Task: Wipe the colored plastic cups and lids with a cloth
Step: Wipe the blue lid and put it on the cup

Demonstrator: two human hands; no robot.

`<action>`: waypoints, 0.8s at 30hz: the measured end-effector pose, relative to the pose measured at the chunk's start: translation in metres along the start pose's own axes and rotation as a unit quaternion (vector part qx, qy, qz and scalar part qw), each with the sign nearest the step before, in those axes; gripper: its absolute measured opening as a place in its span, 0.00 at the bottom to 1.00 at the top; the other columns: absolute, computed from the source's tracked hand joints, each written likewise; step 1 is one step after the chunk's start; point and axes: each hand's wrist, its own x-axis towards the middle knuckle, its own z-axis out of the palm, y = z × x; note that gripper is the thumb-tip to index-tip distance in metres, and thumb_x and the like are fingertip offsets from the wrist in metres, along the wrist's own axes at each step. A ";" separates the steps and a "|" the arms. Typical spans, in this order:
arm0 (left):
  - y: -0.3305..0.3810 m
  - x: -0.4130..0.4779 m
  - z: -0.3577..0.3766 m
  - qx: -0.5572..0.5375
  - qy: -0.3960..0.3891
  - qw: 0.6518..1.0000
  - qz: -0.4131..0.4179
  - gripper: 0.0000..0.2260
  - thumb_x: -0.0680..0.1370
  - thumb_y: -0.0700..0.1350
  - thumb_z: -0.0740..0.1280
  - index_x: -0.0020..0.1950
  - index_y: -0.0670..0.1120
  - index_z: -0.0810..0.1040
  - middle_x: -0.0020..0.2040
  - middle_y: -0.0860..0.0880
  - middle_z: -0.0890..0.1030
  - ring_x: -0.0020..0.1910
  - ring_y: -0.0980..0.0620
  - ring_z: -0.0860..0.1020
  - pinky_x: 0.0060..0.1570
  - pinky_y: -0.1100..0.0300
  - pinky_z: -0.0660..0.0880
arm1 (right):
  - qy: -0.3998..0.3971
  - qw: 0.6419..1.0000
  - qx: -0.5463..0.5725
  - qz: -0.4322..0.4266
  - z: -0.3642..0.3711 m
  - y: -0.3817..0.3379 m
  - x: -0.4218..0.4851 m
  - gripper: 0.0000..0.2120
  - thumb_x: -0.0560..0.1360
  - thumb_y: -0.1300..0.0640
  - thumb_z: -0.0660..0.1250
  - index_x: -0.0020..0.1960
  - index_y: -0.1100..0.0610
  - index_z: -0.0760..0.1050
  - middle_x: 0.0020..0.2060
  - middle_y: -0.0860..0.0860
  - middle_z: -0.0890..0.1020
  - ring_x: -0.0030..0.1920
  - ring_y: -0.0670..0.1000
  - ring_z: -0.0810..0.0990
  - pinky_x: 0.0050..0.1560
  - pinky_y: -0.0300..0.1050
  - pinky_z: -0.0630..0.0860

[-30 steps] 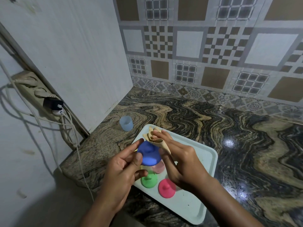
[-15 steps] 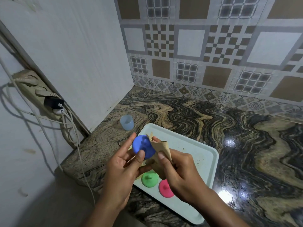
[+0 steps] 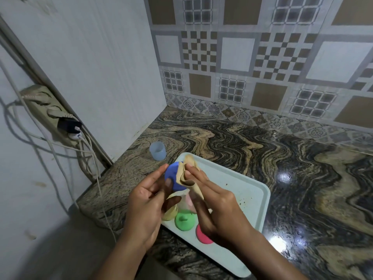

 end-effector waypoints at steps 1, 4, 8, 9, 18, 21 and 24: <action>0.000 0.000 -0.001 0.004 -0.009 1.000 -0.003 0.22 0.72 0.43 0.69 0.67 0.48 0.78 0.56 0.46 0.86 0.52 0.52 0.85 0.40 0.60 0.83 | 0.007 1.000 -0.001 -0.001 -0.003 0.002 0.003 0.19 0.82 0.61 0.61 0.70 0.66 0.74 0.72 0.58 0.75 0.76 0.50 0.70 0.73 0.53 0.72; -0.002 0.000 -0.003 0.002 -0.030 0.999 -0.017 0.20 0.72 0.42 0.69 0.64 0.49 0.79 0.55 0.46 0.86 0.49 0.54 0.85 0.37 0.62 0.81 | -0.005 1.000 -0.016 0.001 -0.010 0.012 0.016 0.19 0.84 0.59 0.58 0.70 0.66 0.75 0.71 0.56 0.76 0.74 0.51 0.72 0.73 0.51 0.72; -0.002 0.002 -0.004 -0.015 -0.011 1.000 -0.020 0.19 0.72 0.42 0.69 0.63 0.47 0.79 0.54 0.44 0.86 0.47 0.53 0.84 0.37 0.59 0.81 | 0.001 0.999 -0.025 0.035 -0.022 0.015 0.029 0.15 0.84 0.61 0.59 0.67 0.56 0.79 0.59 0.40 0.82 0.63 0.35 0.78 0.62 0.35 0.75; -0.001 0.004 -0.004 -0.020 0.001 1.000 -0.015 0.19 0.71 0.42 0.70 0.63 0.46 0.79 0.53 0.43 0.86 0.46 0.53 0.84 0.36 0.60 0.81 | 0.018 0.999 -0.019 0.041 -0.023 0.011 0.028 0.13 0.83 0.62 0.60 0.60 0.52 0.80 0.48 0.30 0.79 0.51 0.29 0.77 0.53 0.27 0.72; -0.007 -0.003 0.001 0.021 -0.016 1.000 0.005 0.26 0.72 0.41 0.71 0.70 0.50 0.75 0.57 0.47 0.86 0.56 0.48 0.85 0.50 0.52 0.83 | 0.028 0.978 0.103 0.178 0.002 -0.008 0.011 0.19 0.82 0.64 0.62 0.36 0.48 0.68 0.26 0.39 0.69 0.28 0.40 0.66 0.33 0.31 0.63; -0.009 -0.003 -0.001 0.016 -0.003 1.000 0.002 0.25 0.72 0.38 0.71 0.70 0.49 0.75 0.55 0.47 0.87 0.52 0.48 0.86 0.45 0.55 0.84 | 0.048 0.954 0.154 0.251 0.002 -0.001 0.007 0.18 0.82 0.50 0.61 0.37 0.58 0.74 0.28 0.43 0.71 0.31 0.43 0.68 0.32 0.44 0.65; -0.008 -0.002 -0.004 0.003 0.018 1.000 -0.001 0.23 0.72 0.39 0.71 0.67 0.47 0.76 0.54 0.44 0.86 0.48 0.50 0.86 0.41 0.56 0.83 | 0.084 0.939 0.192 0.274 -0.002 0.001 0.007 0.21 0.81 0.46 0.61 0.42 0.63 0.79 0.30 0.48 0.75 0.32 0.46 0.71 0.32 0.46 0.67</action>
